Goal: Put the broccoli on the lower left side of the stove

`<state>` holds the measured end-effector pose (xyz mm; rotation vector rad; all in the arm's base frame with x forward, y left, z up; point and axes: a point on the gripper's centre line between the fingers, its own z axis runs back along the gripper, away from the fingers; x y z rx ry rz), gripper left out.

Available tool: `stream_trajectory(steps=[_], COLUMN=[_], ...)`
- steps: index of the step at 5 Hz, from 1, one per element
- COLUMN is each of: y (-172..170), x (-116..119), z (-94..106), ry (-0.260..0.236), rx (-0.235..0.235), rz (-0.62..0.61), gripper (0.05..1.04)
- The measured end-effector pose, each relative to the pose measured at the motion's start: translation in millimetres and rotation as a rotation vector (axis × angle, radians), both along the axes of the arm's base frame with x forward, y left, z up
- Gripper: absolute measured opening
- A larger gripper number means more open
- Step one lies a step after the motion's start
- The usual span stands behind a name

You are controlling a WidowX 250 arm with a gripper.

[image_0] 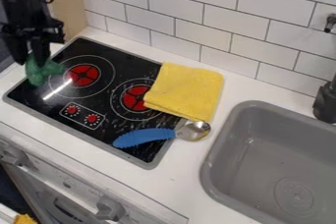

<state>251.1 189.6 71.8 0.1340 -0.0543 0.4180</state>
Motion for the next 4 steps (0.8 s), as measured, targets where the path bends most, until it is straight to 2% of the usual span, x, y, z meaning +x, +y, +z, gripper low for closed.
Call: stream_trajectory(steps=[2, 3, 4], y=[-2, -2, -3], x=[-7, -4, -2], z=[-32.6, -34.9, -35.6], ry=[0.094, 0.097, 0.114], rx=[-0.046, -0.055, -0.071], rz=[-0.028, -0.043, -0.047], gripper=[0.371, 0.376, 0.444])
